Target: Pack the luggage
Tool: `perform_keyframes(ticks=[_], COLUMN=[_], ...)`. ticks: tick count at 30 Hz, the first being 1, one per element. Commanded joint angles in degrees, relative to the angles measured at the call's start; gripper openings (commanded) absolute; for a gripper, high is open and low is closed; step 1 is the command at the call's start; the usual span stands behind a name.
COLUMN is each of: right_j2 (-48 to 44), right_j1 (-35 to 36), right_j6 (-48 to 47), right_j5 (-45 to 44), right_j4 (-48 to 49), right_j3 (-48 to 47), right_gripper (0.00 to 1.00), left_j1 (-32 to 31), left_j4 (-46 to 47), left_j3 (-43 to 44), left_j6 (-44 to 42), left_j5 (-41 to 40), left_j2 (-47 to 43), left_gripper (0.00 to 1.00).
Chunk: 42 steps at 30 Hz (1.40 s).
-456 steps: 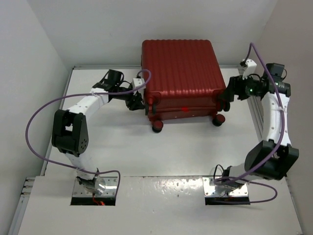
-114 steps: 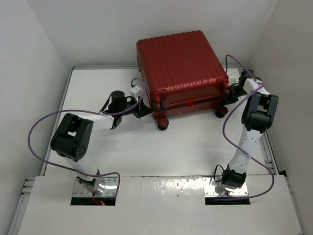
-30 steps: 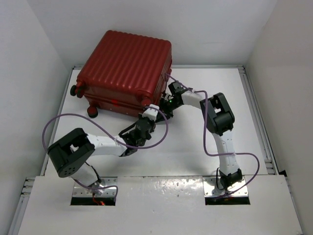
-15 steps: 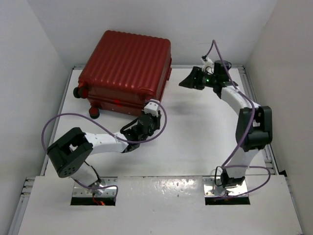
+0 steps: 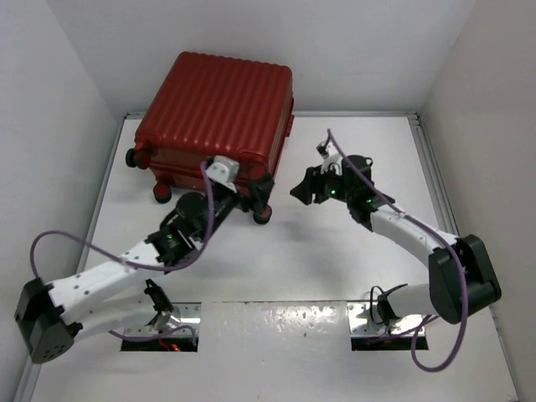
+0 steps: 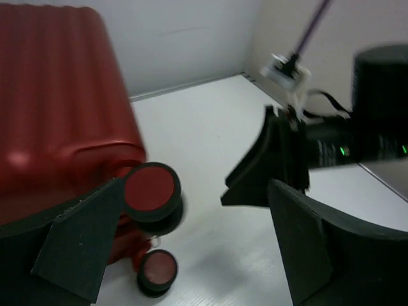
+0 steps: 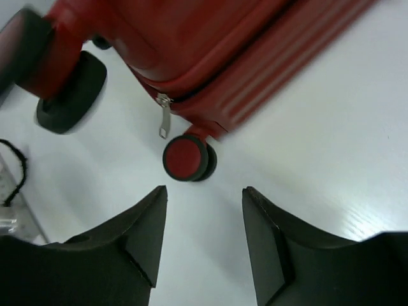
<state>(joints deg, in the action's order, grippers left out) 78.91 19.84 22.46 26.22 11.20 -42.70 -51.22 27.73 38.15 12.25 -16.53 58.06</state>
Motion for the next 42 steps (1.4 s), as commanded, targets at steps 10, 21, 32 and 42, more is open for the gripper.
perform_keyframes(ticks=[10, 21, 32, 42], right_j2=[7.8, 13.8, 18.3, 21.5], right_j1=[17.4, 9.8, 8.2, 8.1], right_j6=[5.0, 13.6, 22.8, 24.9], right_j5=[-22.4, -0.1, 8.7, 6.7], right_j4=[14.4, 10.9, 21.2, 27.6], right_j3=[-1.8, -8.5, -3.4, -3.9], right_gripper=[0.47, 0.62, 0.63, 0.55], left_j1=[21.0, 36.9, 42.0, 42.0], left_j4=[-29.6, -34.6, -35.6, -36.1], left_j3=[5.3, 7.4, 7.4, 7.4], left_j6=[0.1, 3.1, 9.2, 9.8], left_j5=[-8.9, 8.7, 7.0, 9.6], left_j2=[-10.4, -10.6, -4.6, -4.0], left_gripper=[0.98, 1.00, 1.00, 1.00])
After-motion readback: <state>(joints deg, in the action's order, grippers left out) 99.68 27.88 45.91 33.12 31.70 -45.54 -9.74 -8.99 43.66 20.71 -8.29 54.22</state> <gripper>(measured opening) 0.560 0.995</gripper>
